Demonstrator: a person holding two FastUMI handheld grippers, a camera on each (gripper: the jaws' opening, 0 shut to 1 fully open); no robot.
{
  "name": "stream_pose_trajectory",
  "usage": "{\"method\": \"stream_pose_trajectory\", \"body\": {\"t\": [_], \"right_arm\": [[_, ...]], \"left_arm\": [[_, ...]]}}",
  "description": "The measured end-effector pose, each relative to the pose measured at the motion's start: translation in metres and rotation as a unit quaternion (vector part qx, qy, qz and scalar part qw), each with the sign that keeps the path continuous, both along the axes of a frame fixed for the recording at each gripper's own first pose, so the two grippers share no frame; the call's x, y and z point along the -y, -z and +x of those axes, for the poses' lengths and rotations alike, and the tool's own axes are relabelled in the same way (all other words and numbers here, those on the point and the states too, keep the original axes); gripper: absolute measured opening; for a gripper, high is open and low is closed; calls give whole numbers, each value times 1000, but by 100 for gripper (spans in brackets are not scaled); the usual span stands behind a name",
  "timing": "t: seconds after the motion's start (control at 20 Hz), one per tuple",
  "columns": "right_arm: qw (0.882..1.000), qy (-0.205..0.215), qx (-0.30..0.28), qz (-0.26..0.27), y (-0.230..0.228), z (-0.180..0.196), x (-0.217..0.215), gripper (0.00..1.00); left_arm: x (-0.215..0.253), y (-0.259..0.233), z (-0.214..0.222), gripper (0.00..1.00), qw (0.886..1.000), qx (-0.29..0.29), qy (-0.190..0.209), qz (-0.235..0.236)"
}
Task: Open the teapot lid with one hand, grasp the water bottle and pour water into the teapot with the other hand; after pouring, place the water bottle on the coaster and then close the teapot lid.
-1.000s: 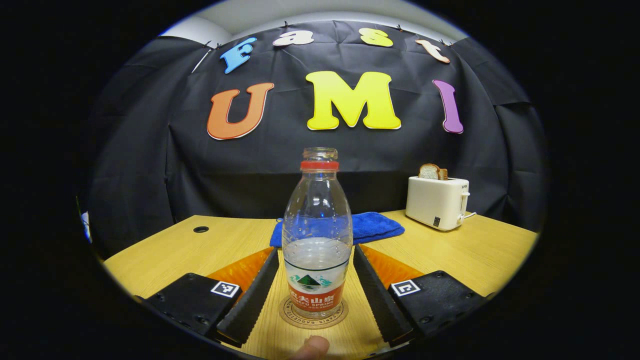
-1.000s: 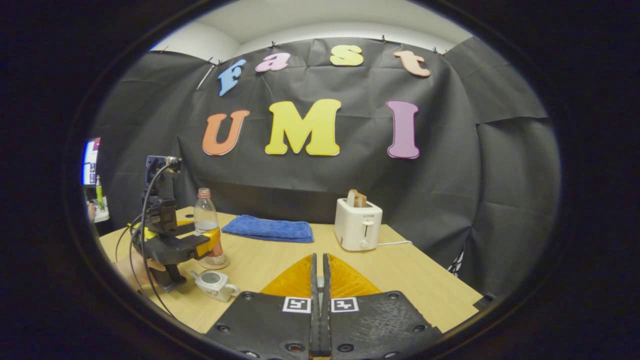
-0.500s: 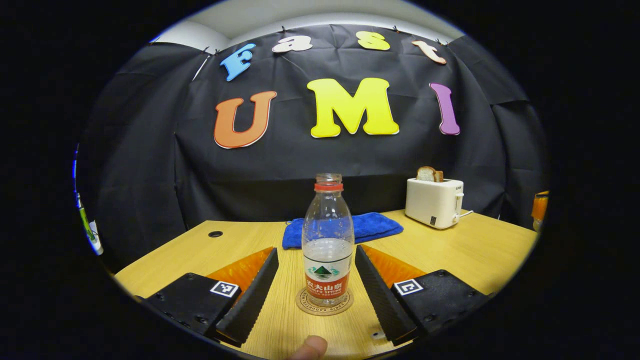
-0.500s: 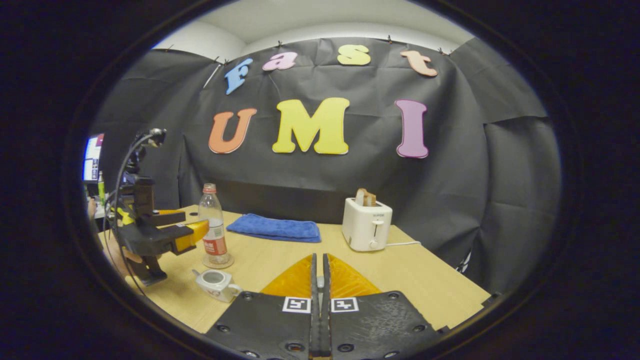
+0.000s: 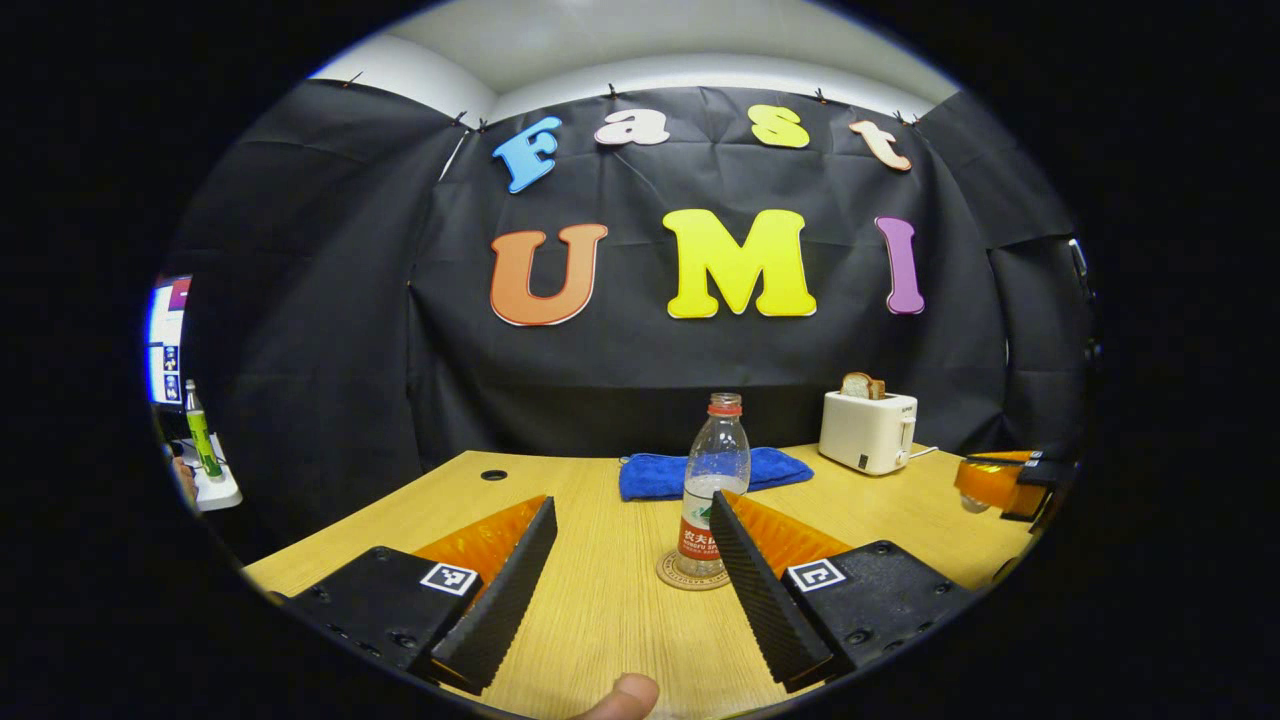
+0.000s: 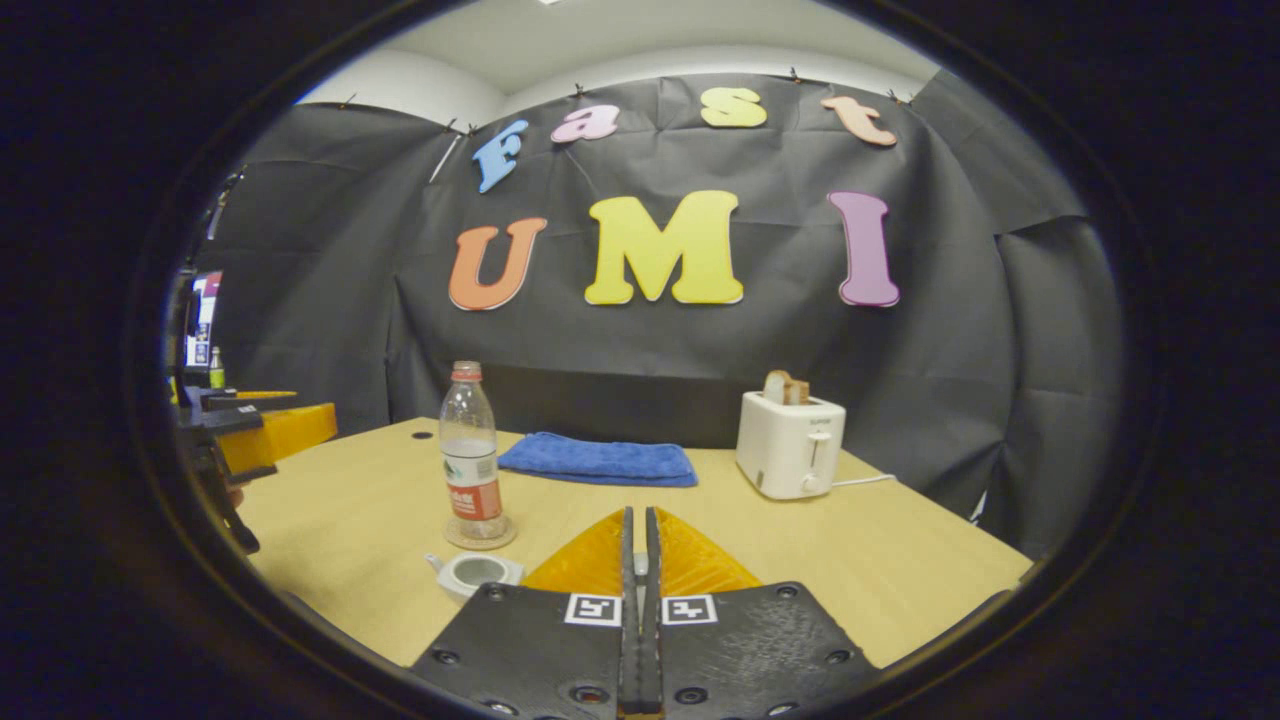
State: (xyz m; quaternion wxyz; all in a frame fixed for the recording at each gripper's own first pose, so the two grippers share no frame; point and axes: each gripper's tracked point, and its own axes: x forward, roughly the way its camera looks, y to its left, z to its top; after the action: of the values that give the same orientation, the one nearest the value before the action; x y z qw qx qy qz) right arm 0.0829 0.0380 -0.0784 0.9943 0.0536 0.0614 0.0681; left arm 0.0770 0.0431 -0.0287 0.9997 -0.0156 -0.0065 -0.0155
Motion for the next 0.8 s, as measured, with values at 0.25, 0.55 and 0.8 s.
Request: {"method": "stream_pose_trajectory", "body": {"t": [0.25,0.55,0.8], "right_arm": [[998,-68,5,8,-1,14,-60,0],[992,-123,-3,12,13,22,-109,0],[992,-119,-28,28,33,31,-111,0]], "left_arm": [[-24,-4,-21,96,999,-20,-24,27],[-25,-1,-29,96,999,-42,-12,12],[-32,-3,-32,96,999,-45,-14,11]]}}
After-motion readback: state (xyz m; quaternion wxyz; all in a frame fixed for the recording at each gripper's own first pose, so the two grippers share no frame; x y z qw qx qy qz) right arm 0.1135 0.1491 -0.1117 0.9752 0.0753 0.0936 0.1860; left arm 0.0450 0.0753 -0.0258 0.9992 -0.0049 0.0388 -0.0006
